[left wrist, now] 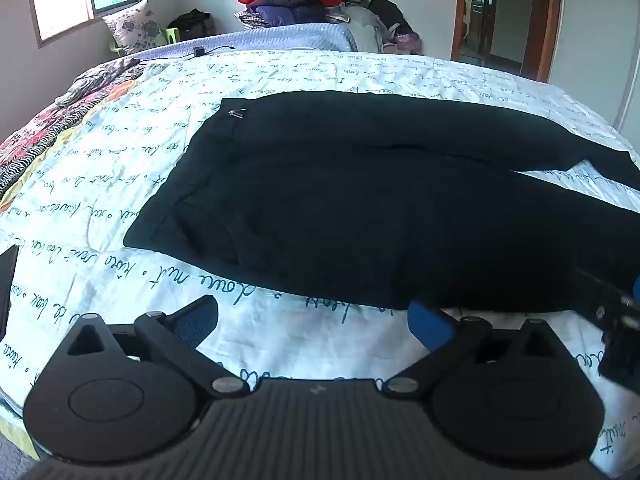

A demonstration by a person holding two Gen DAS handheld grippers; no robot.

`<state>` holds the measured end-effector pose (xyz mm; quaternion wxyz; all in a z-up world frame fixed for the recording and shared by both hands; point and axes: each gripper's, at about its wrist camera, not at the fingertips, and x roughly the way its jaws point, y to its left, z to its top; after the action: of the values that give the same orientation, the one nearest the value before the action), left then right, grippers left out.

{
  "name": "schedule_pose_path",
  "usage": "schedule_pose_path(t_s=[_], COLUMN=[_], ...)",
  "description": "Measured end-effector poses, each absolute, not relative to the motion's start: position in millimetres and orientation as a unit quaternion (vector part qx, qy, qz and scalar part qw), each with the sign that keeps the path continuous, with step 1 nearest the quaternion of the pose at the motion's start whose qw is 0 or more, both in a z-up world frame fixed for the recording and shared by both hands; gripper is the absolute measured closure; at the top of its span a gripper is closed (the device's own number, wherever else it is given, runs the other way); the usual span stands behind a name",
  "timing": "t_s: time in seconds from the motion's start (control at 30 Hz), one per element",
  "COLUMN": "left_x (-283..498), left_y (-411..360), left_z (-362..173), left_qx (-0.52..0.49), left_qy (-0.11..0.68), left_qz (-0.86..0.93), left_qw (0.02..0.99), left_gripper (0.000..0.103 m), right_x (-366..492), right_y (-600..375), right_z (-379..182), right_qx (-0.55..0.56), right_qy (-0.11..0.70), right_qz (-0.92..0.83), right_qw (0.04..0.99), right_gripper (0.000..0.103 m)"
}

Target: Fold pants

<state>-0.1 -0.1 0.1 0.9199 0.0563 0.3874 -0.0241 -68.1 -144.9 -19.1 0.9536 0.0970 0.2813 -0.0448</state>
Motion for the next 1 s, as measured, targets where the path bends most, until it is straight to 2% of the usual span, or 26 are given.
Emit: schedule_pose_path(t_s=[0.33,1.0], left_x=[4,-4], left_y=[10,0], left_z=[-3,6], left_qx=[0.043,0.055], left_qy=[0.386,0.369], left_qz=[-0.023,-0.020], left_qw=[0.921,0.928], left_gripper=[0.001,0.001], right_x=[-64,-64], right_y=[-146,-141], right_z=[-38,-38], right_qx=[0.093,0.066], right_qy=[0.325,0.337], right_qz=[-0.050,-0.077], right_qw=[0.940,0.936], right_gripper=[0.000,0.000])
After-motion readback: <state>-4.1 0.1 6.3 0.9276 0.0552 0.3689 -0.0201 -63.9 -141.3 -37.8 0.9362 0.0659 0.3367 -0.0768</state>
